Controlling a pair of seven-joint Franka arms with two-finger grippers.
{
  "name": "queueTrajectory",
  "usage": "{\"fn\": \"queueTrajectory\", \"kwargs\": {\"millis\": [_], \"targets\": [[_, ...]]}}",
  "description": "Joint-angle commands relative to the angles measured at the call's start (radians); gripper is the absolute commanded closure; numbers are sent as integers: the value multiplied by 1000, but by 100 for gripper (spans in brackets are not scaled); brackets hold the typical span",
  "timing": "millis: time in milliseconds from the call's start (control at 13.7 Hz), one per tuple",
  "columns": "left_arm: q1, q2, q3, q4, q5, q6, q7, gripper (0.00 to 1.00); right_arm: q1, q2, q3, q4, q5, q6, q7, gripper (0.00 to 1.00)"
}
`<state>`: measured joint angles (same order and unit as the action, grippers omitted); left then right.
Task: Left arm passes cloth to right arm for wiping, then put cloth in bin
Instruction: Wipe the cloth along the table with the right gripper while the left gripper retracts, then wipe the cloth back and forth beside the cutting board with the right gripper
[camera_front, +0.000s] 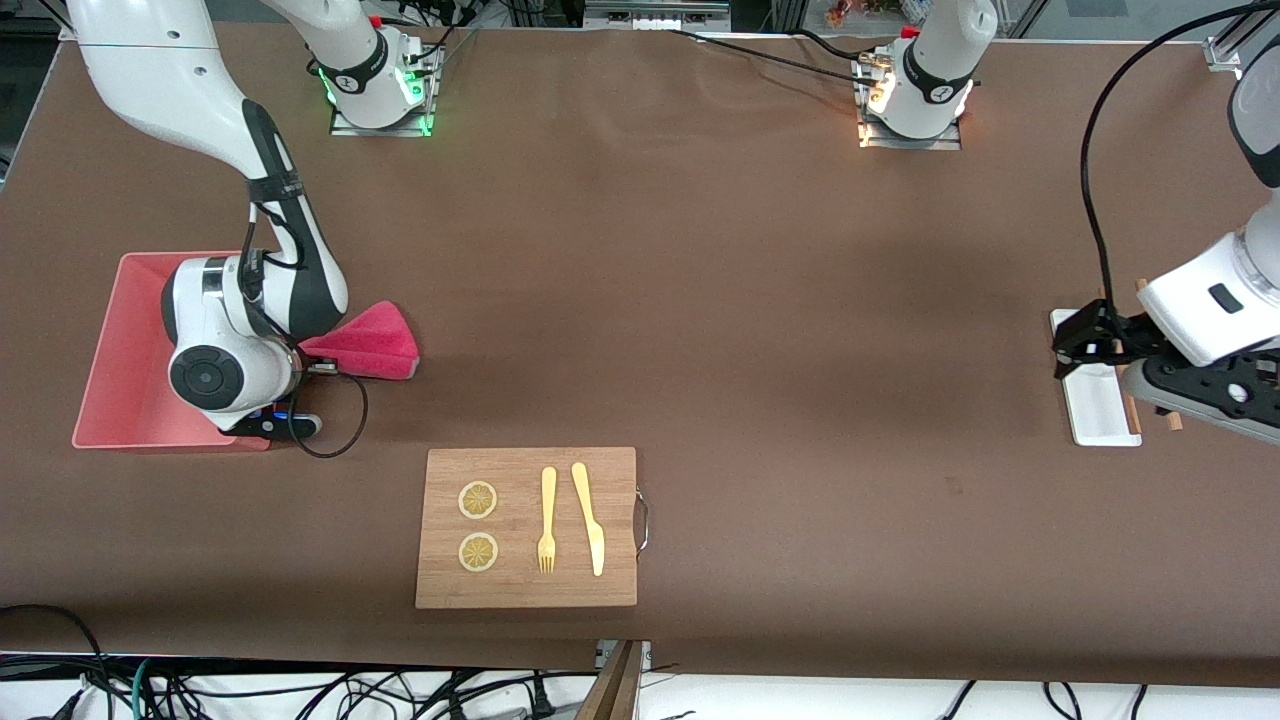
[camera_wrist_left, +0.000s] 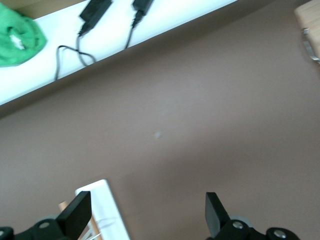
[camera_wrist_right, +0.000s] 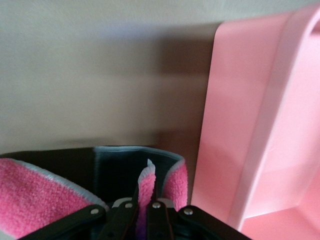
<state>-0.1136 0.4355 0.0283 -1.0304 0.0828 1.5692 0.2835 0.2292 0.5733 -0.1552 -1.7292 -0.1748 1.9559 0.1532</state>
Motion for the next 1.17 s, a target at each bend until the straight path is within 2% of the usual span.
{"fn": "queueTrajectory", "kwargs": {"millis": [0, 146, 291, 583, 728, 801, 1092], "targets": [[3, -30, 4, 7, 54, -8, -33, 0, 2, -27, 78, 11, -32, -6, 101, 100], [18, -55, 2, -23, 57, -20, -103, 0, 2, -21, 144, 31, -32, -2, 243, 100], [20, -113, 1, -110, 60, -15, -141, 0, 9, -12, 198, 40, -32, 6, 365, 100], [41, -292, -4, -386, 55, 101, -135, 0, 24, 22, 284, 89, -31, 34, 561, 100], [63, -397, -7, -558, 43, 219, -136, 0, 51, 43, 293, 118, -23, 50, 644, 100], [66, -434, -7, -612, 11, 235, -136, 0, 70, 55, 293, 141, 6, 55, 685, 100], [74, -455, -2, -640, -40, 212, -133, 0, 119, 111, 295, 232, 55, 70, 807, 100]]}}
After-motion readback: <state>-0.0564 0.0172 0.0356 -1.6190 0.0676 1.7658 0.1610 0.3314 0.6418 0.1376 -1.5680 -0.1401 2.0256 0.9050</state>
